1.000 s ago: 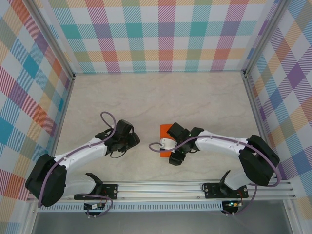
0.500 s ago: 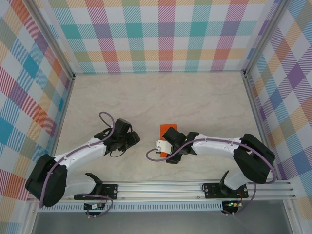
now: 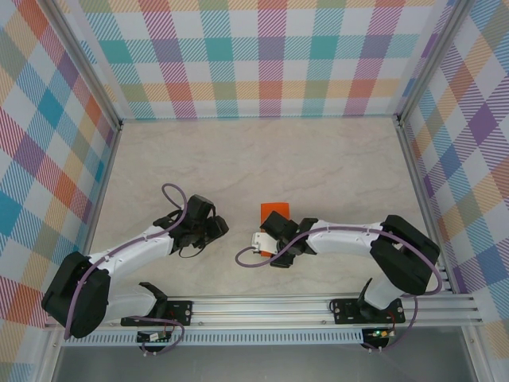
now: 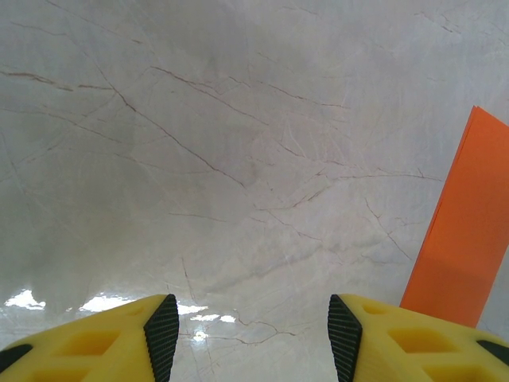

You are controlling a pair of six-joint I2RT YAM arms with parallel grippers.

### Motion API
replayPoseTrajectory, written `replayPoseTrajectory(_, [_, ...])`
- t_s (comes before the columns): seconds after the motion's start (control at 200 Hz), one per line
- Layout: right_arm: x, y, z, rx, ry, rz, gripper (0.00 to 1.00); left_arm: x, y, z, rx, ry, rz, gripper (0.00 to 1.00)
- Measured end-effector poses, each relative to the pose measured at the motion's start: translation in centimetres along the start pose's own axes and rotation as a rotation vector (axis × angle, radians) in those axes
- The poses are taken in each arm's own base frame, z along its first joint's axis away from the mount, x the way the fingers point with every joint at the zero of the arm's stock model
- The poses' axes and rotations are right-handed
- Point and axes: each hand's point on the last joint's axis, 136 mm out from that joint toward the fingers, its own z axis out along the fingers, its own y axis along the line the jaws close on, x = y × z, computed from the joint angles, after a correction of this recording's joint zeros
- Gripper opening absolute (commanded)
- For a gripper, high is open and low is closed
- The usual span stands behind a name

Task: Fold a paper plane with a square sheet of paper (pick it up from the middle)
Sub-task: Fold the triangle a second time at the center of the table.

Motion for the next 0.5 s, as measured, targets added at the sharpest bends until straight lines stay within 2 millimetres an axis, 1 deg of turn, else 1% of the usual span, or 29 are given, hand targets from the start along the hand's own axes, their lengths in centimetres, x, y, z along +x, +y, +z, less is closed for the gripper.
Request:
replayPoseTrajectory(0.12, [0.0, 0.0, 0.0, 0.001, -0.001, -0.001, 0.48, 0.0, 0.0, 0.0, 0.000, 0.000, 0.000, 0.55])
replayPoseTrajectory(0.23, [-0.2, -0.7, -0.1, 0.045, -0.014, 0.000, 0.45, 0.0, 0.0, 0.0, 0.001, 0.001, 0.000, 0.55])
replayPoseTrajectory(0.345, [-0.2, -1.3, -0.7, 0.080, -0.033, 0.005, 0.44, 0.2, -0.2, 0.0, 0.010, 0.014, 0.000, 0.56])
replayPoseTrajectory(0.5, [-0.6, -1.9, -1.3, 0.113, -0.054, 0.008, 0.40, 0.5, -0.4, 0.0, 0.024, 0.030, 0.000, 0.56])
